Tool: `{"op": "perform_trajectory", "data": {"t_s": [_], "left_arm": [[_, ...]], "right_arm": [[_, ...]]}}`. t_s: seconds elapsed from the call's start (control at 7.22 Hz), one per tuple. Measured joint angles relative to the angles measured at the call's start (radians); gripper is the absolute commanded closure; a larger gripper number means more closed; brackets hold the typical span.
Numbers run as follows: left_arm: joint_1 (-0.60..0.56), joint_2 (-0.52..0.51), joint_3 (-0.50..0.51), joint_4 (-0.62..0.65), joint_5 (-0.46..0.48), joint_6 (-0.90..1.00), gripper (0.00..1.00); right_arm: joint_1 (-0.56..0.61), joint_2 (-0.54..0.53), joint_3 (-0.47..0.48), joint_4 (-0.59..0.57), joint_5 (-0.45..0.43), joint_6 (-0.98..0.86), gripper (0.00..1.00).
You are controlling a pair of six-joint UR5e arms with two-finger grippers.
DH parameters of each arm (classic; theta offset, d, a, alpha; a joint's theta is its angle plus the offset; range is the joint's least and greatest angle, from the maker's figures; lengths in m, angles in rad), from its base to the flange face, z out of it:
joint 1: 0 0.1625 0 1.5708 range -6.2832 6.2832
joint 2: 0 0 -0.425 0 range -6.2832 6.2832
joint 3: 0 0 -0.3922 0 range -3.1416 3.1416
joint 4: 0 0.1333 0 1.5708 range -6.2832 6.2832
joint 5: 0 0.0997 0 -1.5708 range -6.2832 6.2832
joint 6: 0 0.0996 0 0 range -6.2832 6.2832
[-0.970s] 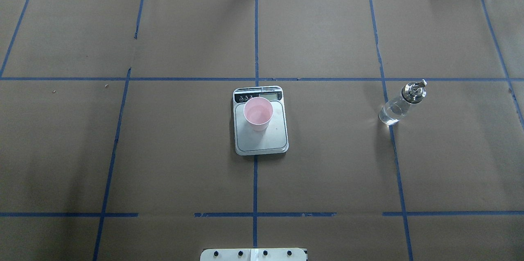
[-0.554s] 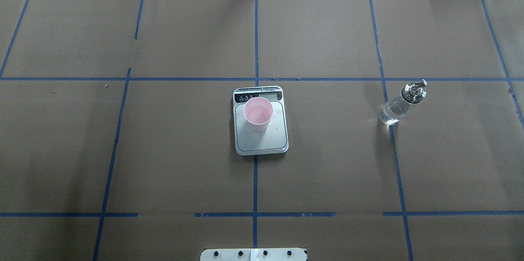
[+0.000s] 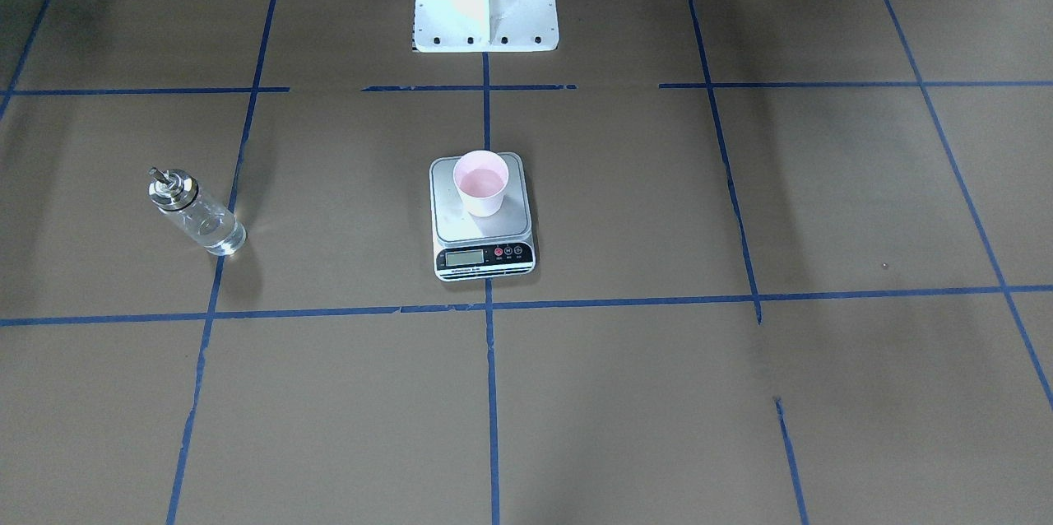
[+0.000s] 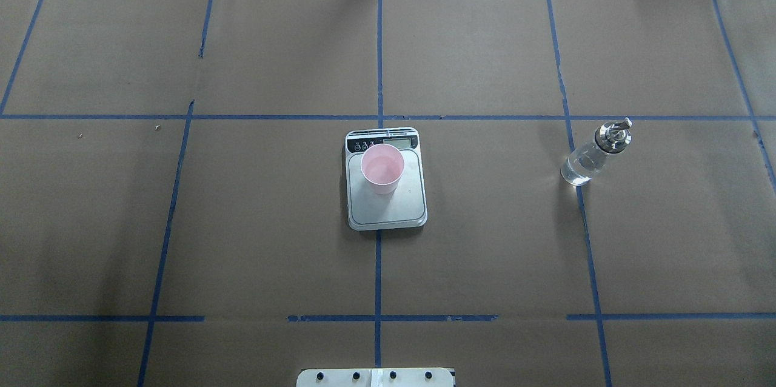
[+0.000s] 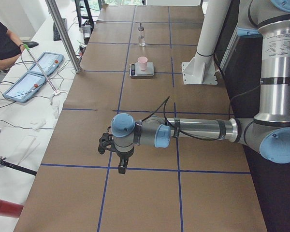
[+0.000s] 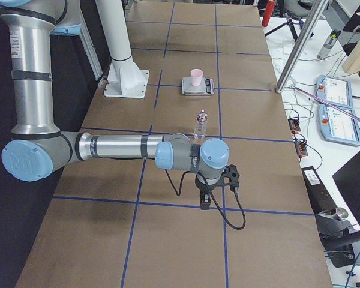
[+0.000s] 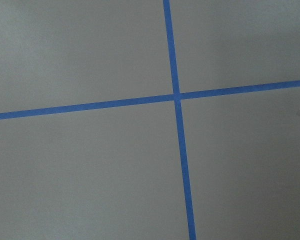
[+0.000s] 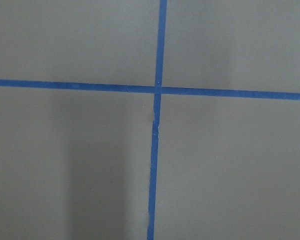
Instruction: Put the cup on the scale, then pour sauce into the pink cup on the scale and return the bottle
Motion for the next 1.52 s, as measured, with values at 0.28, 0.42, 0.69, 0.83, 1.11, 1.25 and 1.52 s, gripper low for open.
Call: {"op": "perform_trajectory", "data": {"t_s": [0.28, 0.42, 0.69, 0.83, 1.11, 1.25, 1.52], "left_arm": [[0.000, -0.001, -0.001, 0.000, 0.000, 0.000, 0.00], [0.000, -0.002, -0.002, 0.000, 0.000, 0.000, 0.00], [0.000, -0.004, -0.002, 0.001, 0.000, -0.001, 0.00], [0.000, -0.004, -0.002, 0.001, 0.000, -0.001, 0.00], [0.000, -0.005, -0.002, 0.002, 0.001, -0.002, 0.00], [0.000, -0.006, -0.002, 0.002, 0.001, -0.002, 0.00], [0.000, -0.006, -0.002, 0.002, 0.000, -0.002, 0.00]], "right_arm": [[0.000, 0.000, 0.000, 0.000, 0.000, 0.058, 0.00], [0.000, -0.001, -0.002, 0.008, 0.000, 0.065, 0.00], [0.000, -0.006, -0.013, 0.058, -0.001, 0.069, 0.00], [0.000, -0.007, -0.016, 0.074, -0.001, 0.069, 0.00], [0.000, -0.007, -0.012, 0.082, 0.001, 0.070, 0.00], [0.000, -0.005, -0.010, 0.083, 0.001, 0.071, 0.00], [0.000, -0.004, -0.009, 0.083, 0.000, 0.071, 0.00]]}}
